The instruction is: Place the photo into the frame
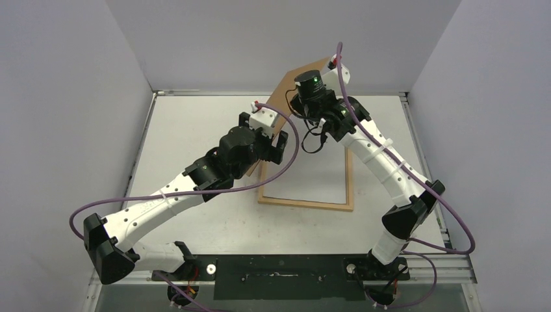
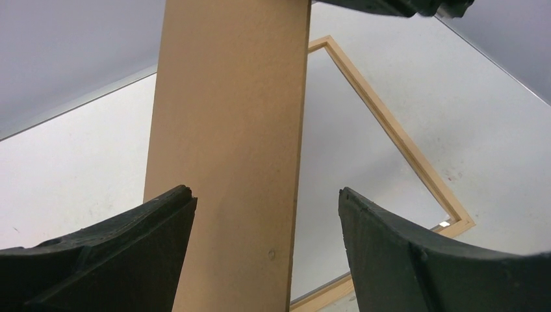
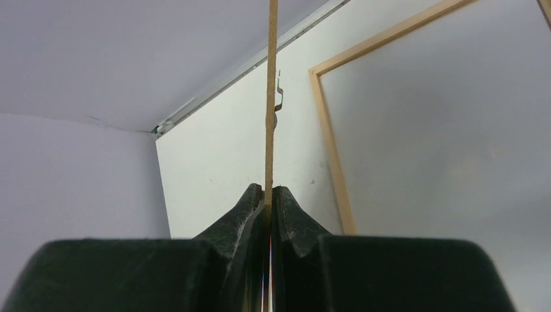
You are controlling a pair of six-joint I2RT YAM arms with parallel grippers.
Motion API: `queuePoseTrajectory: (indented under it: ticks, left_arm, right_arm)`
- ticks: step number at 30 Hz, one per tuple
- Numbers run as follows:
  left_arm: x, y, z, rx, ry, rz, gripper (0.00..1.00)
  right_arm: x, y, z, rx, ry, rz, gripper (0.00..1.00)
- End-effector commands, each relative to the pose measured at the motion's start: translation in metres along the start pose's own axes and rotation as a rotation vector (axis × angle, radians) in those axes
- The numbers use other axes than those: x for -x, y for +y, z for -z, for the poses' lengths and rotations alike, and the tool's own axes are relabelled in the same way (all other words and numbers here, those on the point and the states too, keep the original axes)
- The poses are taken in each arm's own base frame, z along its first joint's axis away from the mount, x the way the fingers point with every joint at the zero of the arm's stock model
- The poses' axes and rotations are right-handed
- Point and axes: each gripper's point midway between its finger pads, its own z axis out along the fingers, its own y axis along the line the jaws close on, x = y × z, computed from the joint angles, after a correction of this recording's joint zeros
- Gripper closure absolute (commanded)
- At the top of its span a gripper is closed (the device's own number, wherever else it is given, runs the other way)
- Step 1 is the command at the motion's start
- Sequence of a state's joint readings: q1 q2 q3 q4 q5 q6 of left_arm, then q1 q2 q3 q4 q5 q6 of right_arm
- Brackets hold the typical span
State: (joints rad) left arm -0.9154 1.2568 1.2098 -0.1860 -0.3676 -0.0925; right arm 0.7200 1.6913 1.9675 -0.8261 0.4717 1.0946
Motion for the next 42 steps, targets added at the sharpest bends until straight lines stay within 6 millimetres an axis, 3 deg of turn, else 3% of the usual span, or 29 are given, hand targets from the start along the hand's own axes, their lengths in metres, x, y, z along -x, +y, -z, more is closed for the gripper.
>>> queuePoseTrajectory:
  ticks: [1,14,25,29,34,42]
  left_arm:
    - [0.017,0.008,0.008,0.033,-0.065,0.03,0.25]
    - [0.011,0.015,0.009,0.08,0.01,-0.006,0.7]
    - [0.025,0.009,0.01,0.024,-0.03,-0.074,0.78]
    - [0.024,0.005,0.008,-0.018,-0.041,-0.171,0.77]
    - [0.023,0.014,0.008,0.005,-0.024,-0.306,0.76]
    - [0.009,0.012,0.004,-0.025,0.074,-0.391,0.91]
  right_arm:
    - [0.043,0.027,0.035,0.137,-0.052,-0.17,1.0]
    - [0.035,0.017,0.028,0.12,-0.032,-0.185,1.0]
    - [0.03,0.016,0.018,0.122,-0.007,-0.245,1.0]
    - [0.025,0.018,0.012,0.128,0.027,-0.288,1.0]
    - [0.018,0.019,0.005,0.125,0.063,-0.316,1.0]
    - [0.015,0.02,0.0,0.124,0.077,-0.327,1.0]
